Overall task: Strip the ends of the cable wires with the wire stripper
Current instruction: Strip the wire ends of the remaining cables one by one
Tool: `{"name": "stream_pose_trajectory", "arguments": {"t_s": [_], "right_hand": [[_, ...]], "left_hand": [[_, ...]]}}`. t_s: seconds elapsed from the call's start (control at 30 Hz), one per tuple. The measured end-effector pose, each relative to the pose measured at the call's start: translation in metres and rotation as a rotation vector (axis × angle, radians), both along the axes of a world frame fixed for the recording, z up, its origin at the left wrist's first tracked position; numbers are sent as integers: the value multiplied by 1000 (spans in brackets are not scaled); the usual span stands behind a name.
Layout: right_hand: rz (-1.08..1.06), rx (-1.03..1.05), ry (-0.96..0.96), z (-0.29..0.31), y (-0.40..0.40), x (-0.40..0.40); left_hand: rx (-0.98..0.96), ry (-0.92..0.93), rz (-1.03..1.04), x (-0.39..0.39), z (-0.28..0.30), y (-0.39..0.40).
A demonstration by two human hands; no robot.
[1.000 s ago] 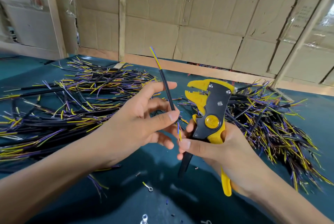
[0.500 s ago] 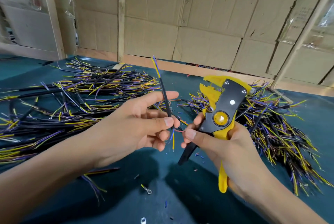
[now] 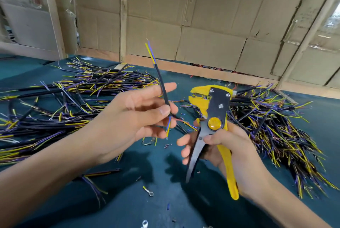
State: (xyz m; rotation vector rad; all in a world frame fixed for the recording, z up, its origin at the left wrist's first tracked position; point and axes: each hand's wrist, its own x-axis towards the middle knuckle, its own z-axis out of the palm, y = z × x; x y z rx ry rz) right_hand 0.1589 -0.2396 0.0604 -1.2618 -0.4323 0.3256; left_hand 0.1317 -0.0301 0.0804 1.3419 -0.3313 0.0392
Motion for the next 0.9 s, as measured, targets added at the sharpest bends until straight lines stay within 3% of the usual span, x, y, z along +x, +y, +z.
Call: {"name": "stream_pose_trajectory", "arguments": {"t_s": [0.17,0.4,0.9], "right_hand": [[195,92,54,-4,0,-6],[270,97,51,-9,0,-9],[321,128,-40,-14,-3,-5]], "left_hand": [[-140,-92,24,1,-1,-2],[-225,-101,27,0,0,-5],[-212,-57,130,-10,6,-15]]}}
